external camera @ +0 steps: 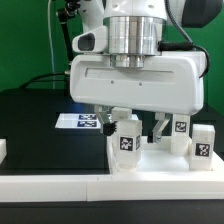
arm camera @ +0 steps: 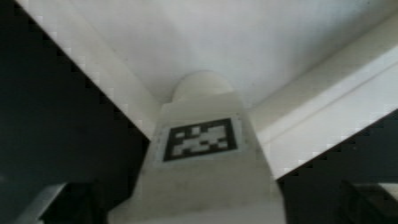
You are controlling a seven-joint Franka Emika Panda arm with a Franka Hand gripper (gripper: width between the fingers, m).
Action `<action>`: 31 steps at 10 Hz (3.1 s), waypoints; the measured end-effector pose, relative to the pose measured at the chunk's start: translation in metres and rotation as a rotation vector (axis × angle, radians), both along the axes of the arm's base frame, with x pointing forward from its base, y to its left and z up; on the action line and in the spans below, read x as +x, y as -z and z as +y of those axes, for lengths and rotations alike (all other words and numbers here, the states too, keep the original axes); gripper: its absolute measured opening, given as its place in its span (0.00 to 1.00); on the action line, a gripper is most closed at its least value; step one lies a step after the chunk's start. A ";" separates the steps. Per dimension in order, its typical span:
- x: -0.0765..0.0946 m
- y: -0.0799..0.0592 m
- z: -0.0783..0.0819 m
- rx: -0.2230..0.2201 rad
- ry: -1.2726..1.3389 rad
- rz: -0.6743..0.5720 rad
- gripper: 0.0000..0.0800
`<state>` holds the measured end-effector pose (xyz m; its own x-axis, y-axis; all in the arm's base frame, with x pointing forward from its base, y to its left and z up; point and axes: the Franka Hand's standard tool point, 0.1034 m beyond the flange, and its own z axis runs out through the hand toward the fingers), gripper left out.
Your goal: Assemble square table
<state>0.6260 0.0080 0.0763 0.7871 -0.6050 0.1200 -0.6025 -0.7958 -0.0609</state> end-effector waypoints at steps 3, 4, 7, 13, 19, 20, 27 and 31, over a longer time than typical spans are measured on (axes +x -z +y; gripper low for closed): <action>0.000 0.000 0.000 0.014 0.104 -0.002 0.35; 0.000 0.001 0.000 0.025 0.180 -0.003 0.36; -0.001 0.001 -0.003 0.084 0.518 -0.008 0.36; -0.004 0.003 -0.005 0.253 1.215 -0.003 0.36; 0.001 0.001 -0.008 0.148 0.510 -0.026 0.80; 0.001 0.001 -0.009 0.138 0.445 -0.027 0.81; 0.002 0.001 -0.008 -0.021 -0.169 0.010 0.49; 0.001 0.002 -0.008 0.017 0.115 0.004 0.36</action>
Offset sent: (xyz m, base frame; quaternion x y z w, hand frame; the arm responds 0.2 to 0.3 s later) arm 0.0000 0.0000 0.0000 0.0000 0.0000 0.1296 0.9916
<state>0.6273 0.0000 0.0746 0.7131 -0.6930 0.1058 -0.6897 -0.7206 -0.0712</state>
